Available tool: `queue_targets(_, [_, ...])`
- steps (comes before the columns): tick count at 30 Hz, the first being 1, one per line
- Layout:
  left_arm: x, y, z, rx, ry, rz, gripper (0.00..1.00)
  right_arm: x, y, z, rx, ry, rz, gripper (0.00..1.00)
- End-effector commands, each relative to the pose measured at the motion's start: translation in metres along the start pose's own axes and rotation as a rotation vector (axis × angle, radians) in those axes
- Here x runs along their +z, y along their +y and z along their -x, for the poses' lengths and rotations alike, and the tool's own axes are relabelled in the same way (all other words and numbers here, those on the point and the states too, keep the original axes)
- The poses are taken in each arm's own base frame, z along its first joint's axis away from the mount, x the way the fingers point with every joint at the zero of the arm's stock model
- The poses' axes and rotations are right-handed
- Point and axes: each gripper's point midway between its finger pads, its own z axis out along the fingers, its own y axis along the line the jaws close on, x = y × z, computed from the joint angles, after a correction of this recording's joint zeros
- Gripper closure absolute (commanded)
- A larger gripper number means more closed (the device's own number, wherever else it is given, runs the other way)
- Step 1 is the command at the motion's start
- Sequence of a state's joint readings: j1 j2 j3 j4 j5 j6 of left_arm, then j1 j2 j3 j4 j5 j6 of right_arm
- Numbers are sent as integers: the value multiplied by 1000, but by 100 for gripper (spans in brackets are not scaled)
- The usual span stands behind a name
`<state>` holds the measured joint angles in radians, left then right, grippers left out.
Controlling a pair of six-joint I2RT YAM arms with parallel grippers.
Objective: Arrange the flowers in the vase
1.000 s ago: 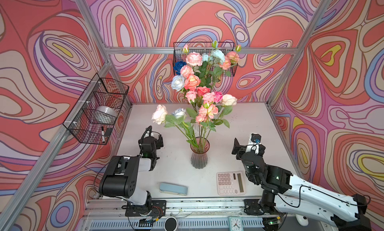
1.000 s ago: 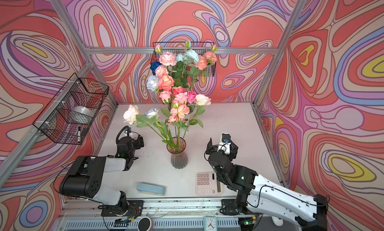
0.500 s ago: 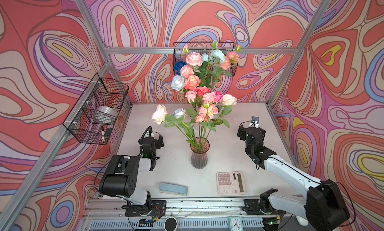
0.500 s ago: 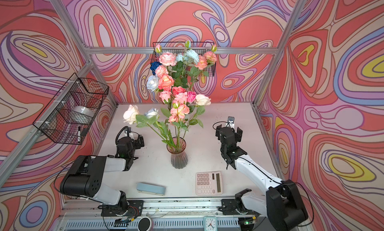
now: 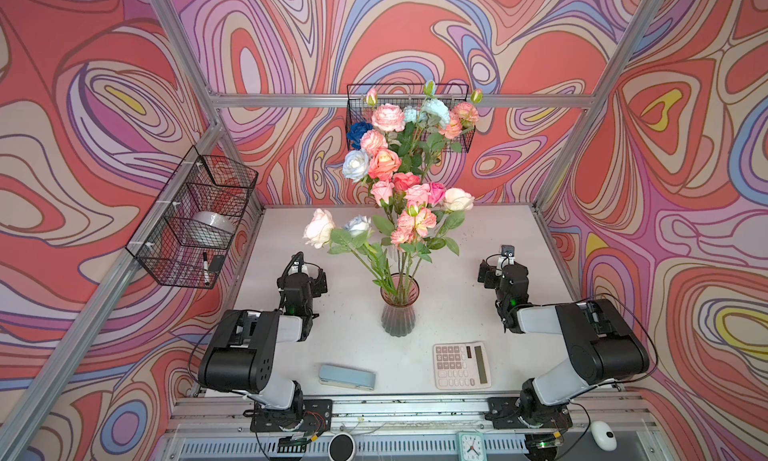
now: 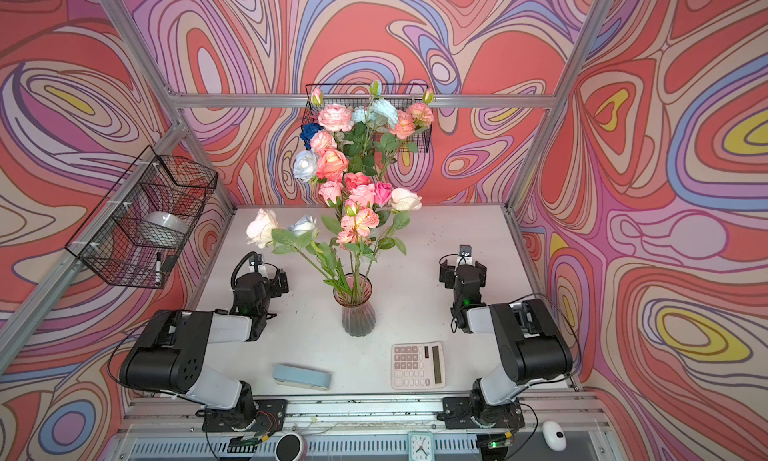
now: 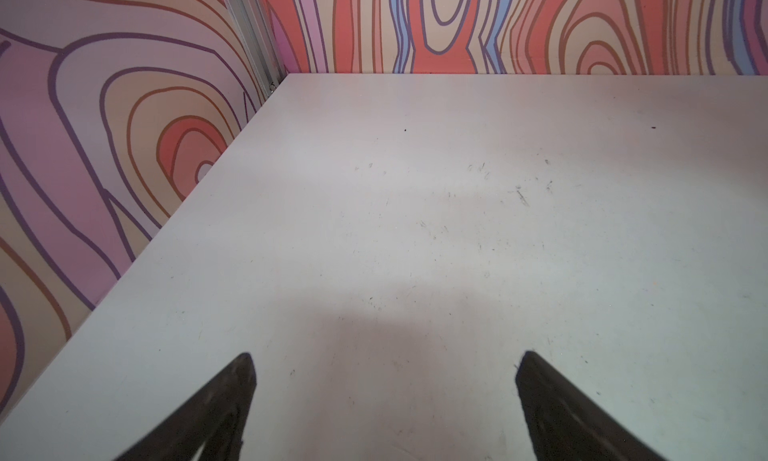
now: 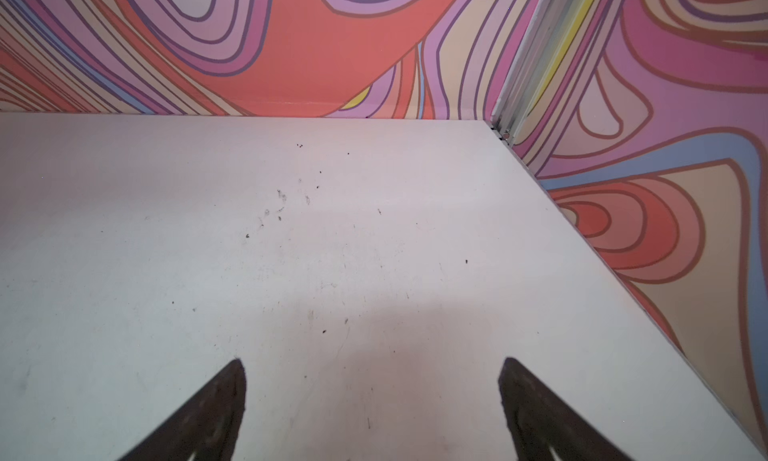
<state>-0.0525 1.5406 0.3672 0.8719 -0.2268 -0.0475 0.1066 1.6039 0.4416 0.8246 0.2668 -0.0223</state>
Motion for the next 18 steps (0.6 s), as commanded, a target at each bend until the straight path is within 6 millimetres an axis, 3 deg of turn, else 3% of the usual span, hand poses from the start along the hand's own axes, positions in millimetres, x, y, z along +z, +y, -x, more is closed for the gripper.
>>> queue_targets(1, [1,0,8,5,-33,-3,0,8,2,14,24,-79,38,2])
queue_targets(6, [1,0,8,6,-34,-2,0,16,-5,1,67,-48,49,2])
queue_targets(18, [1,0,8,6,-32,-3,0,19,-14,2,94,-47,32,1])
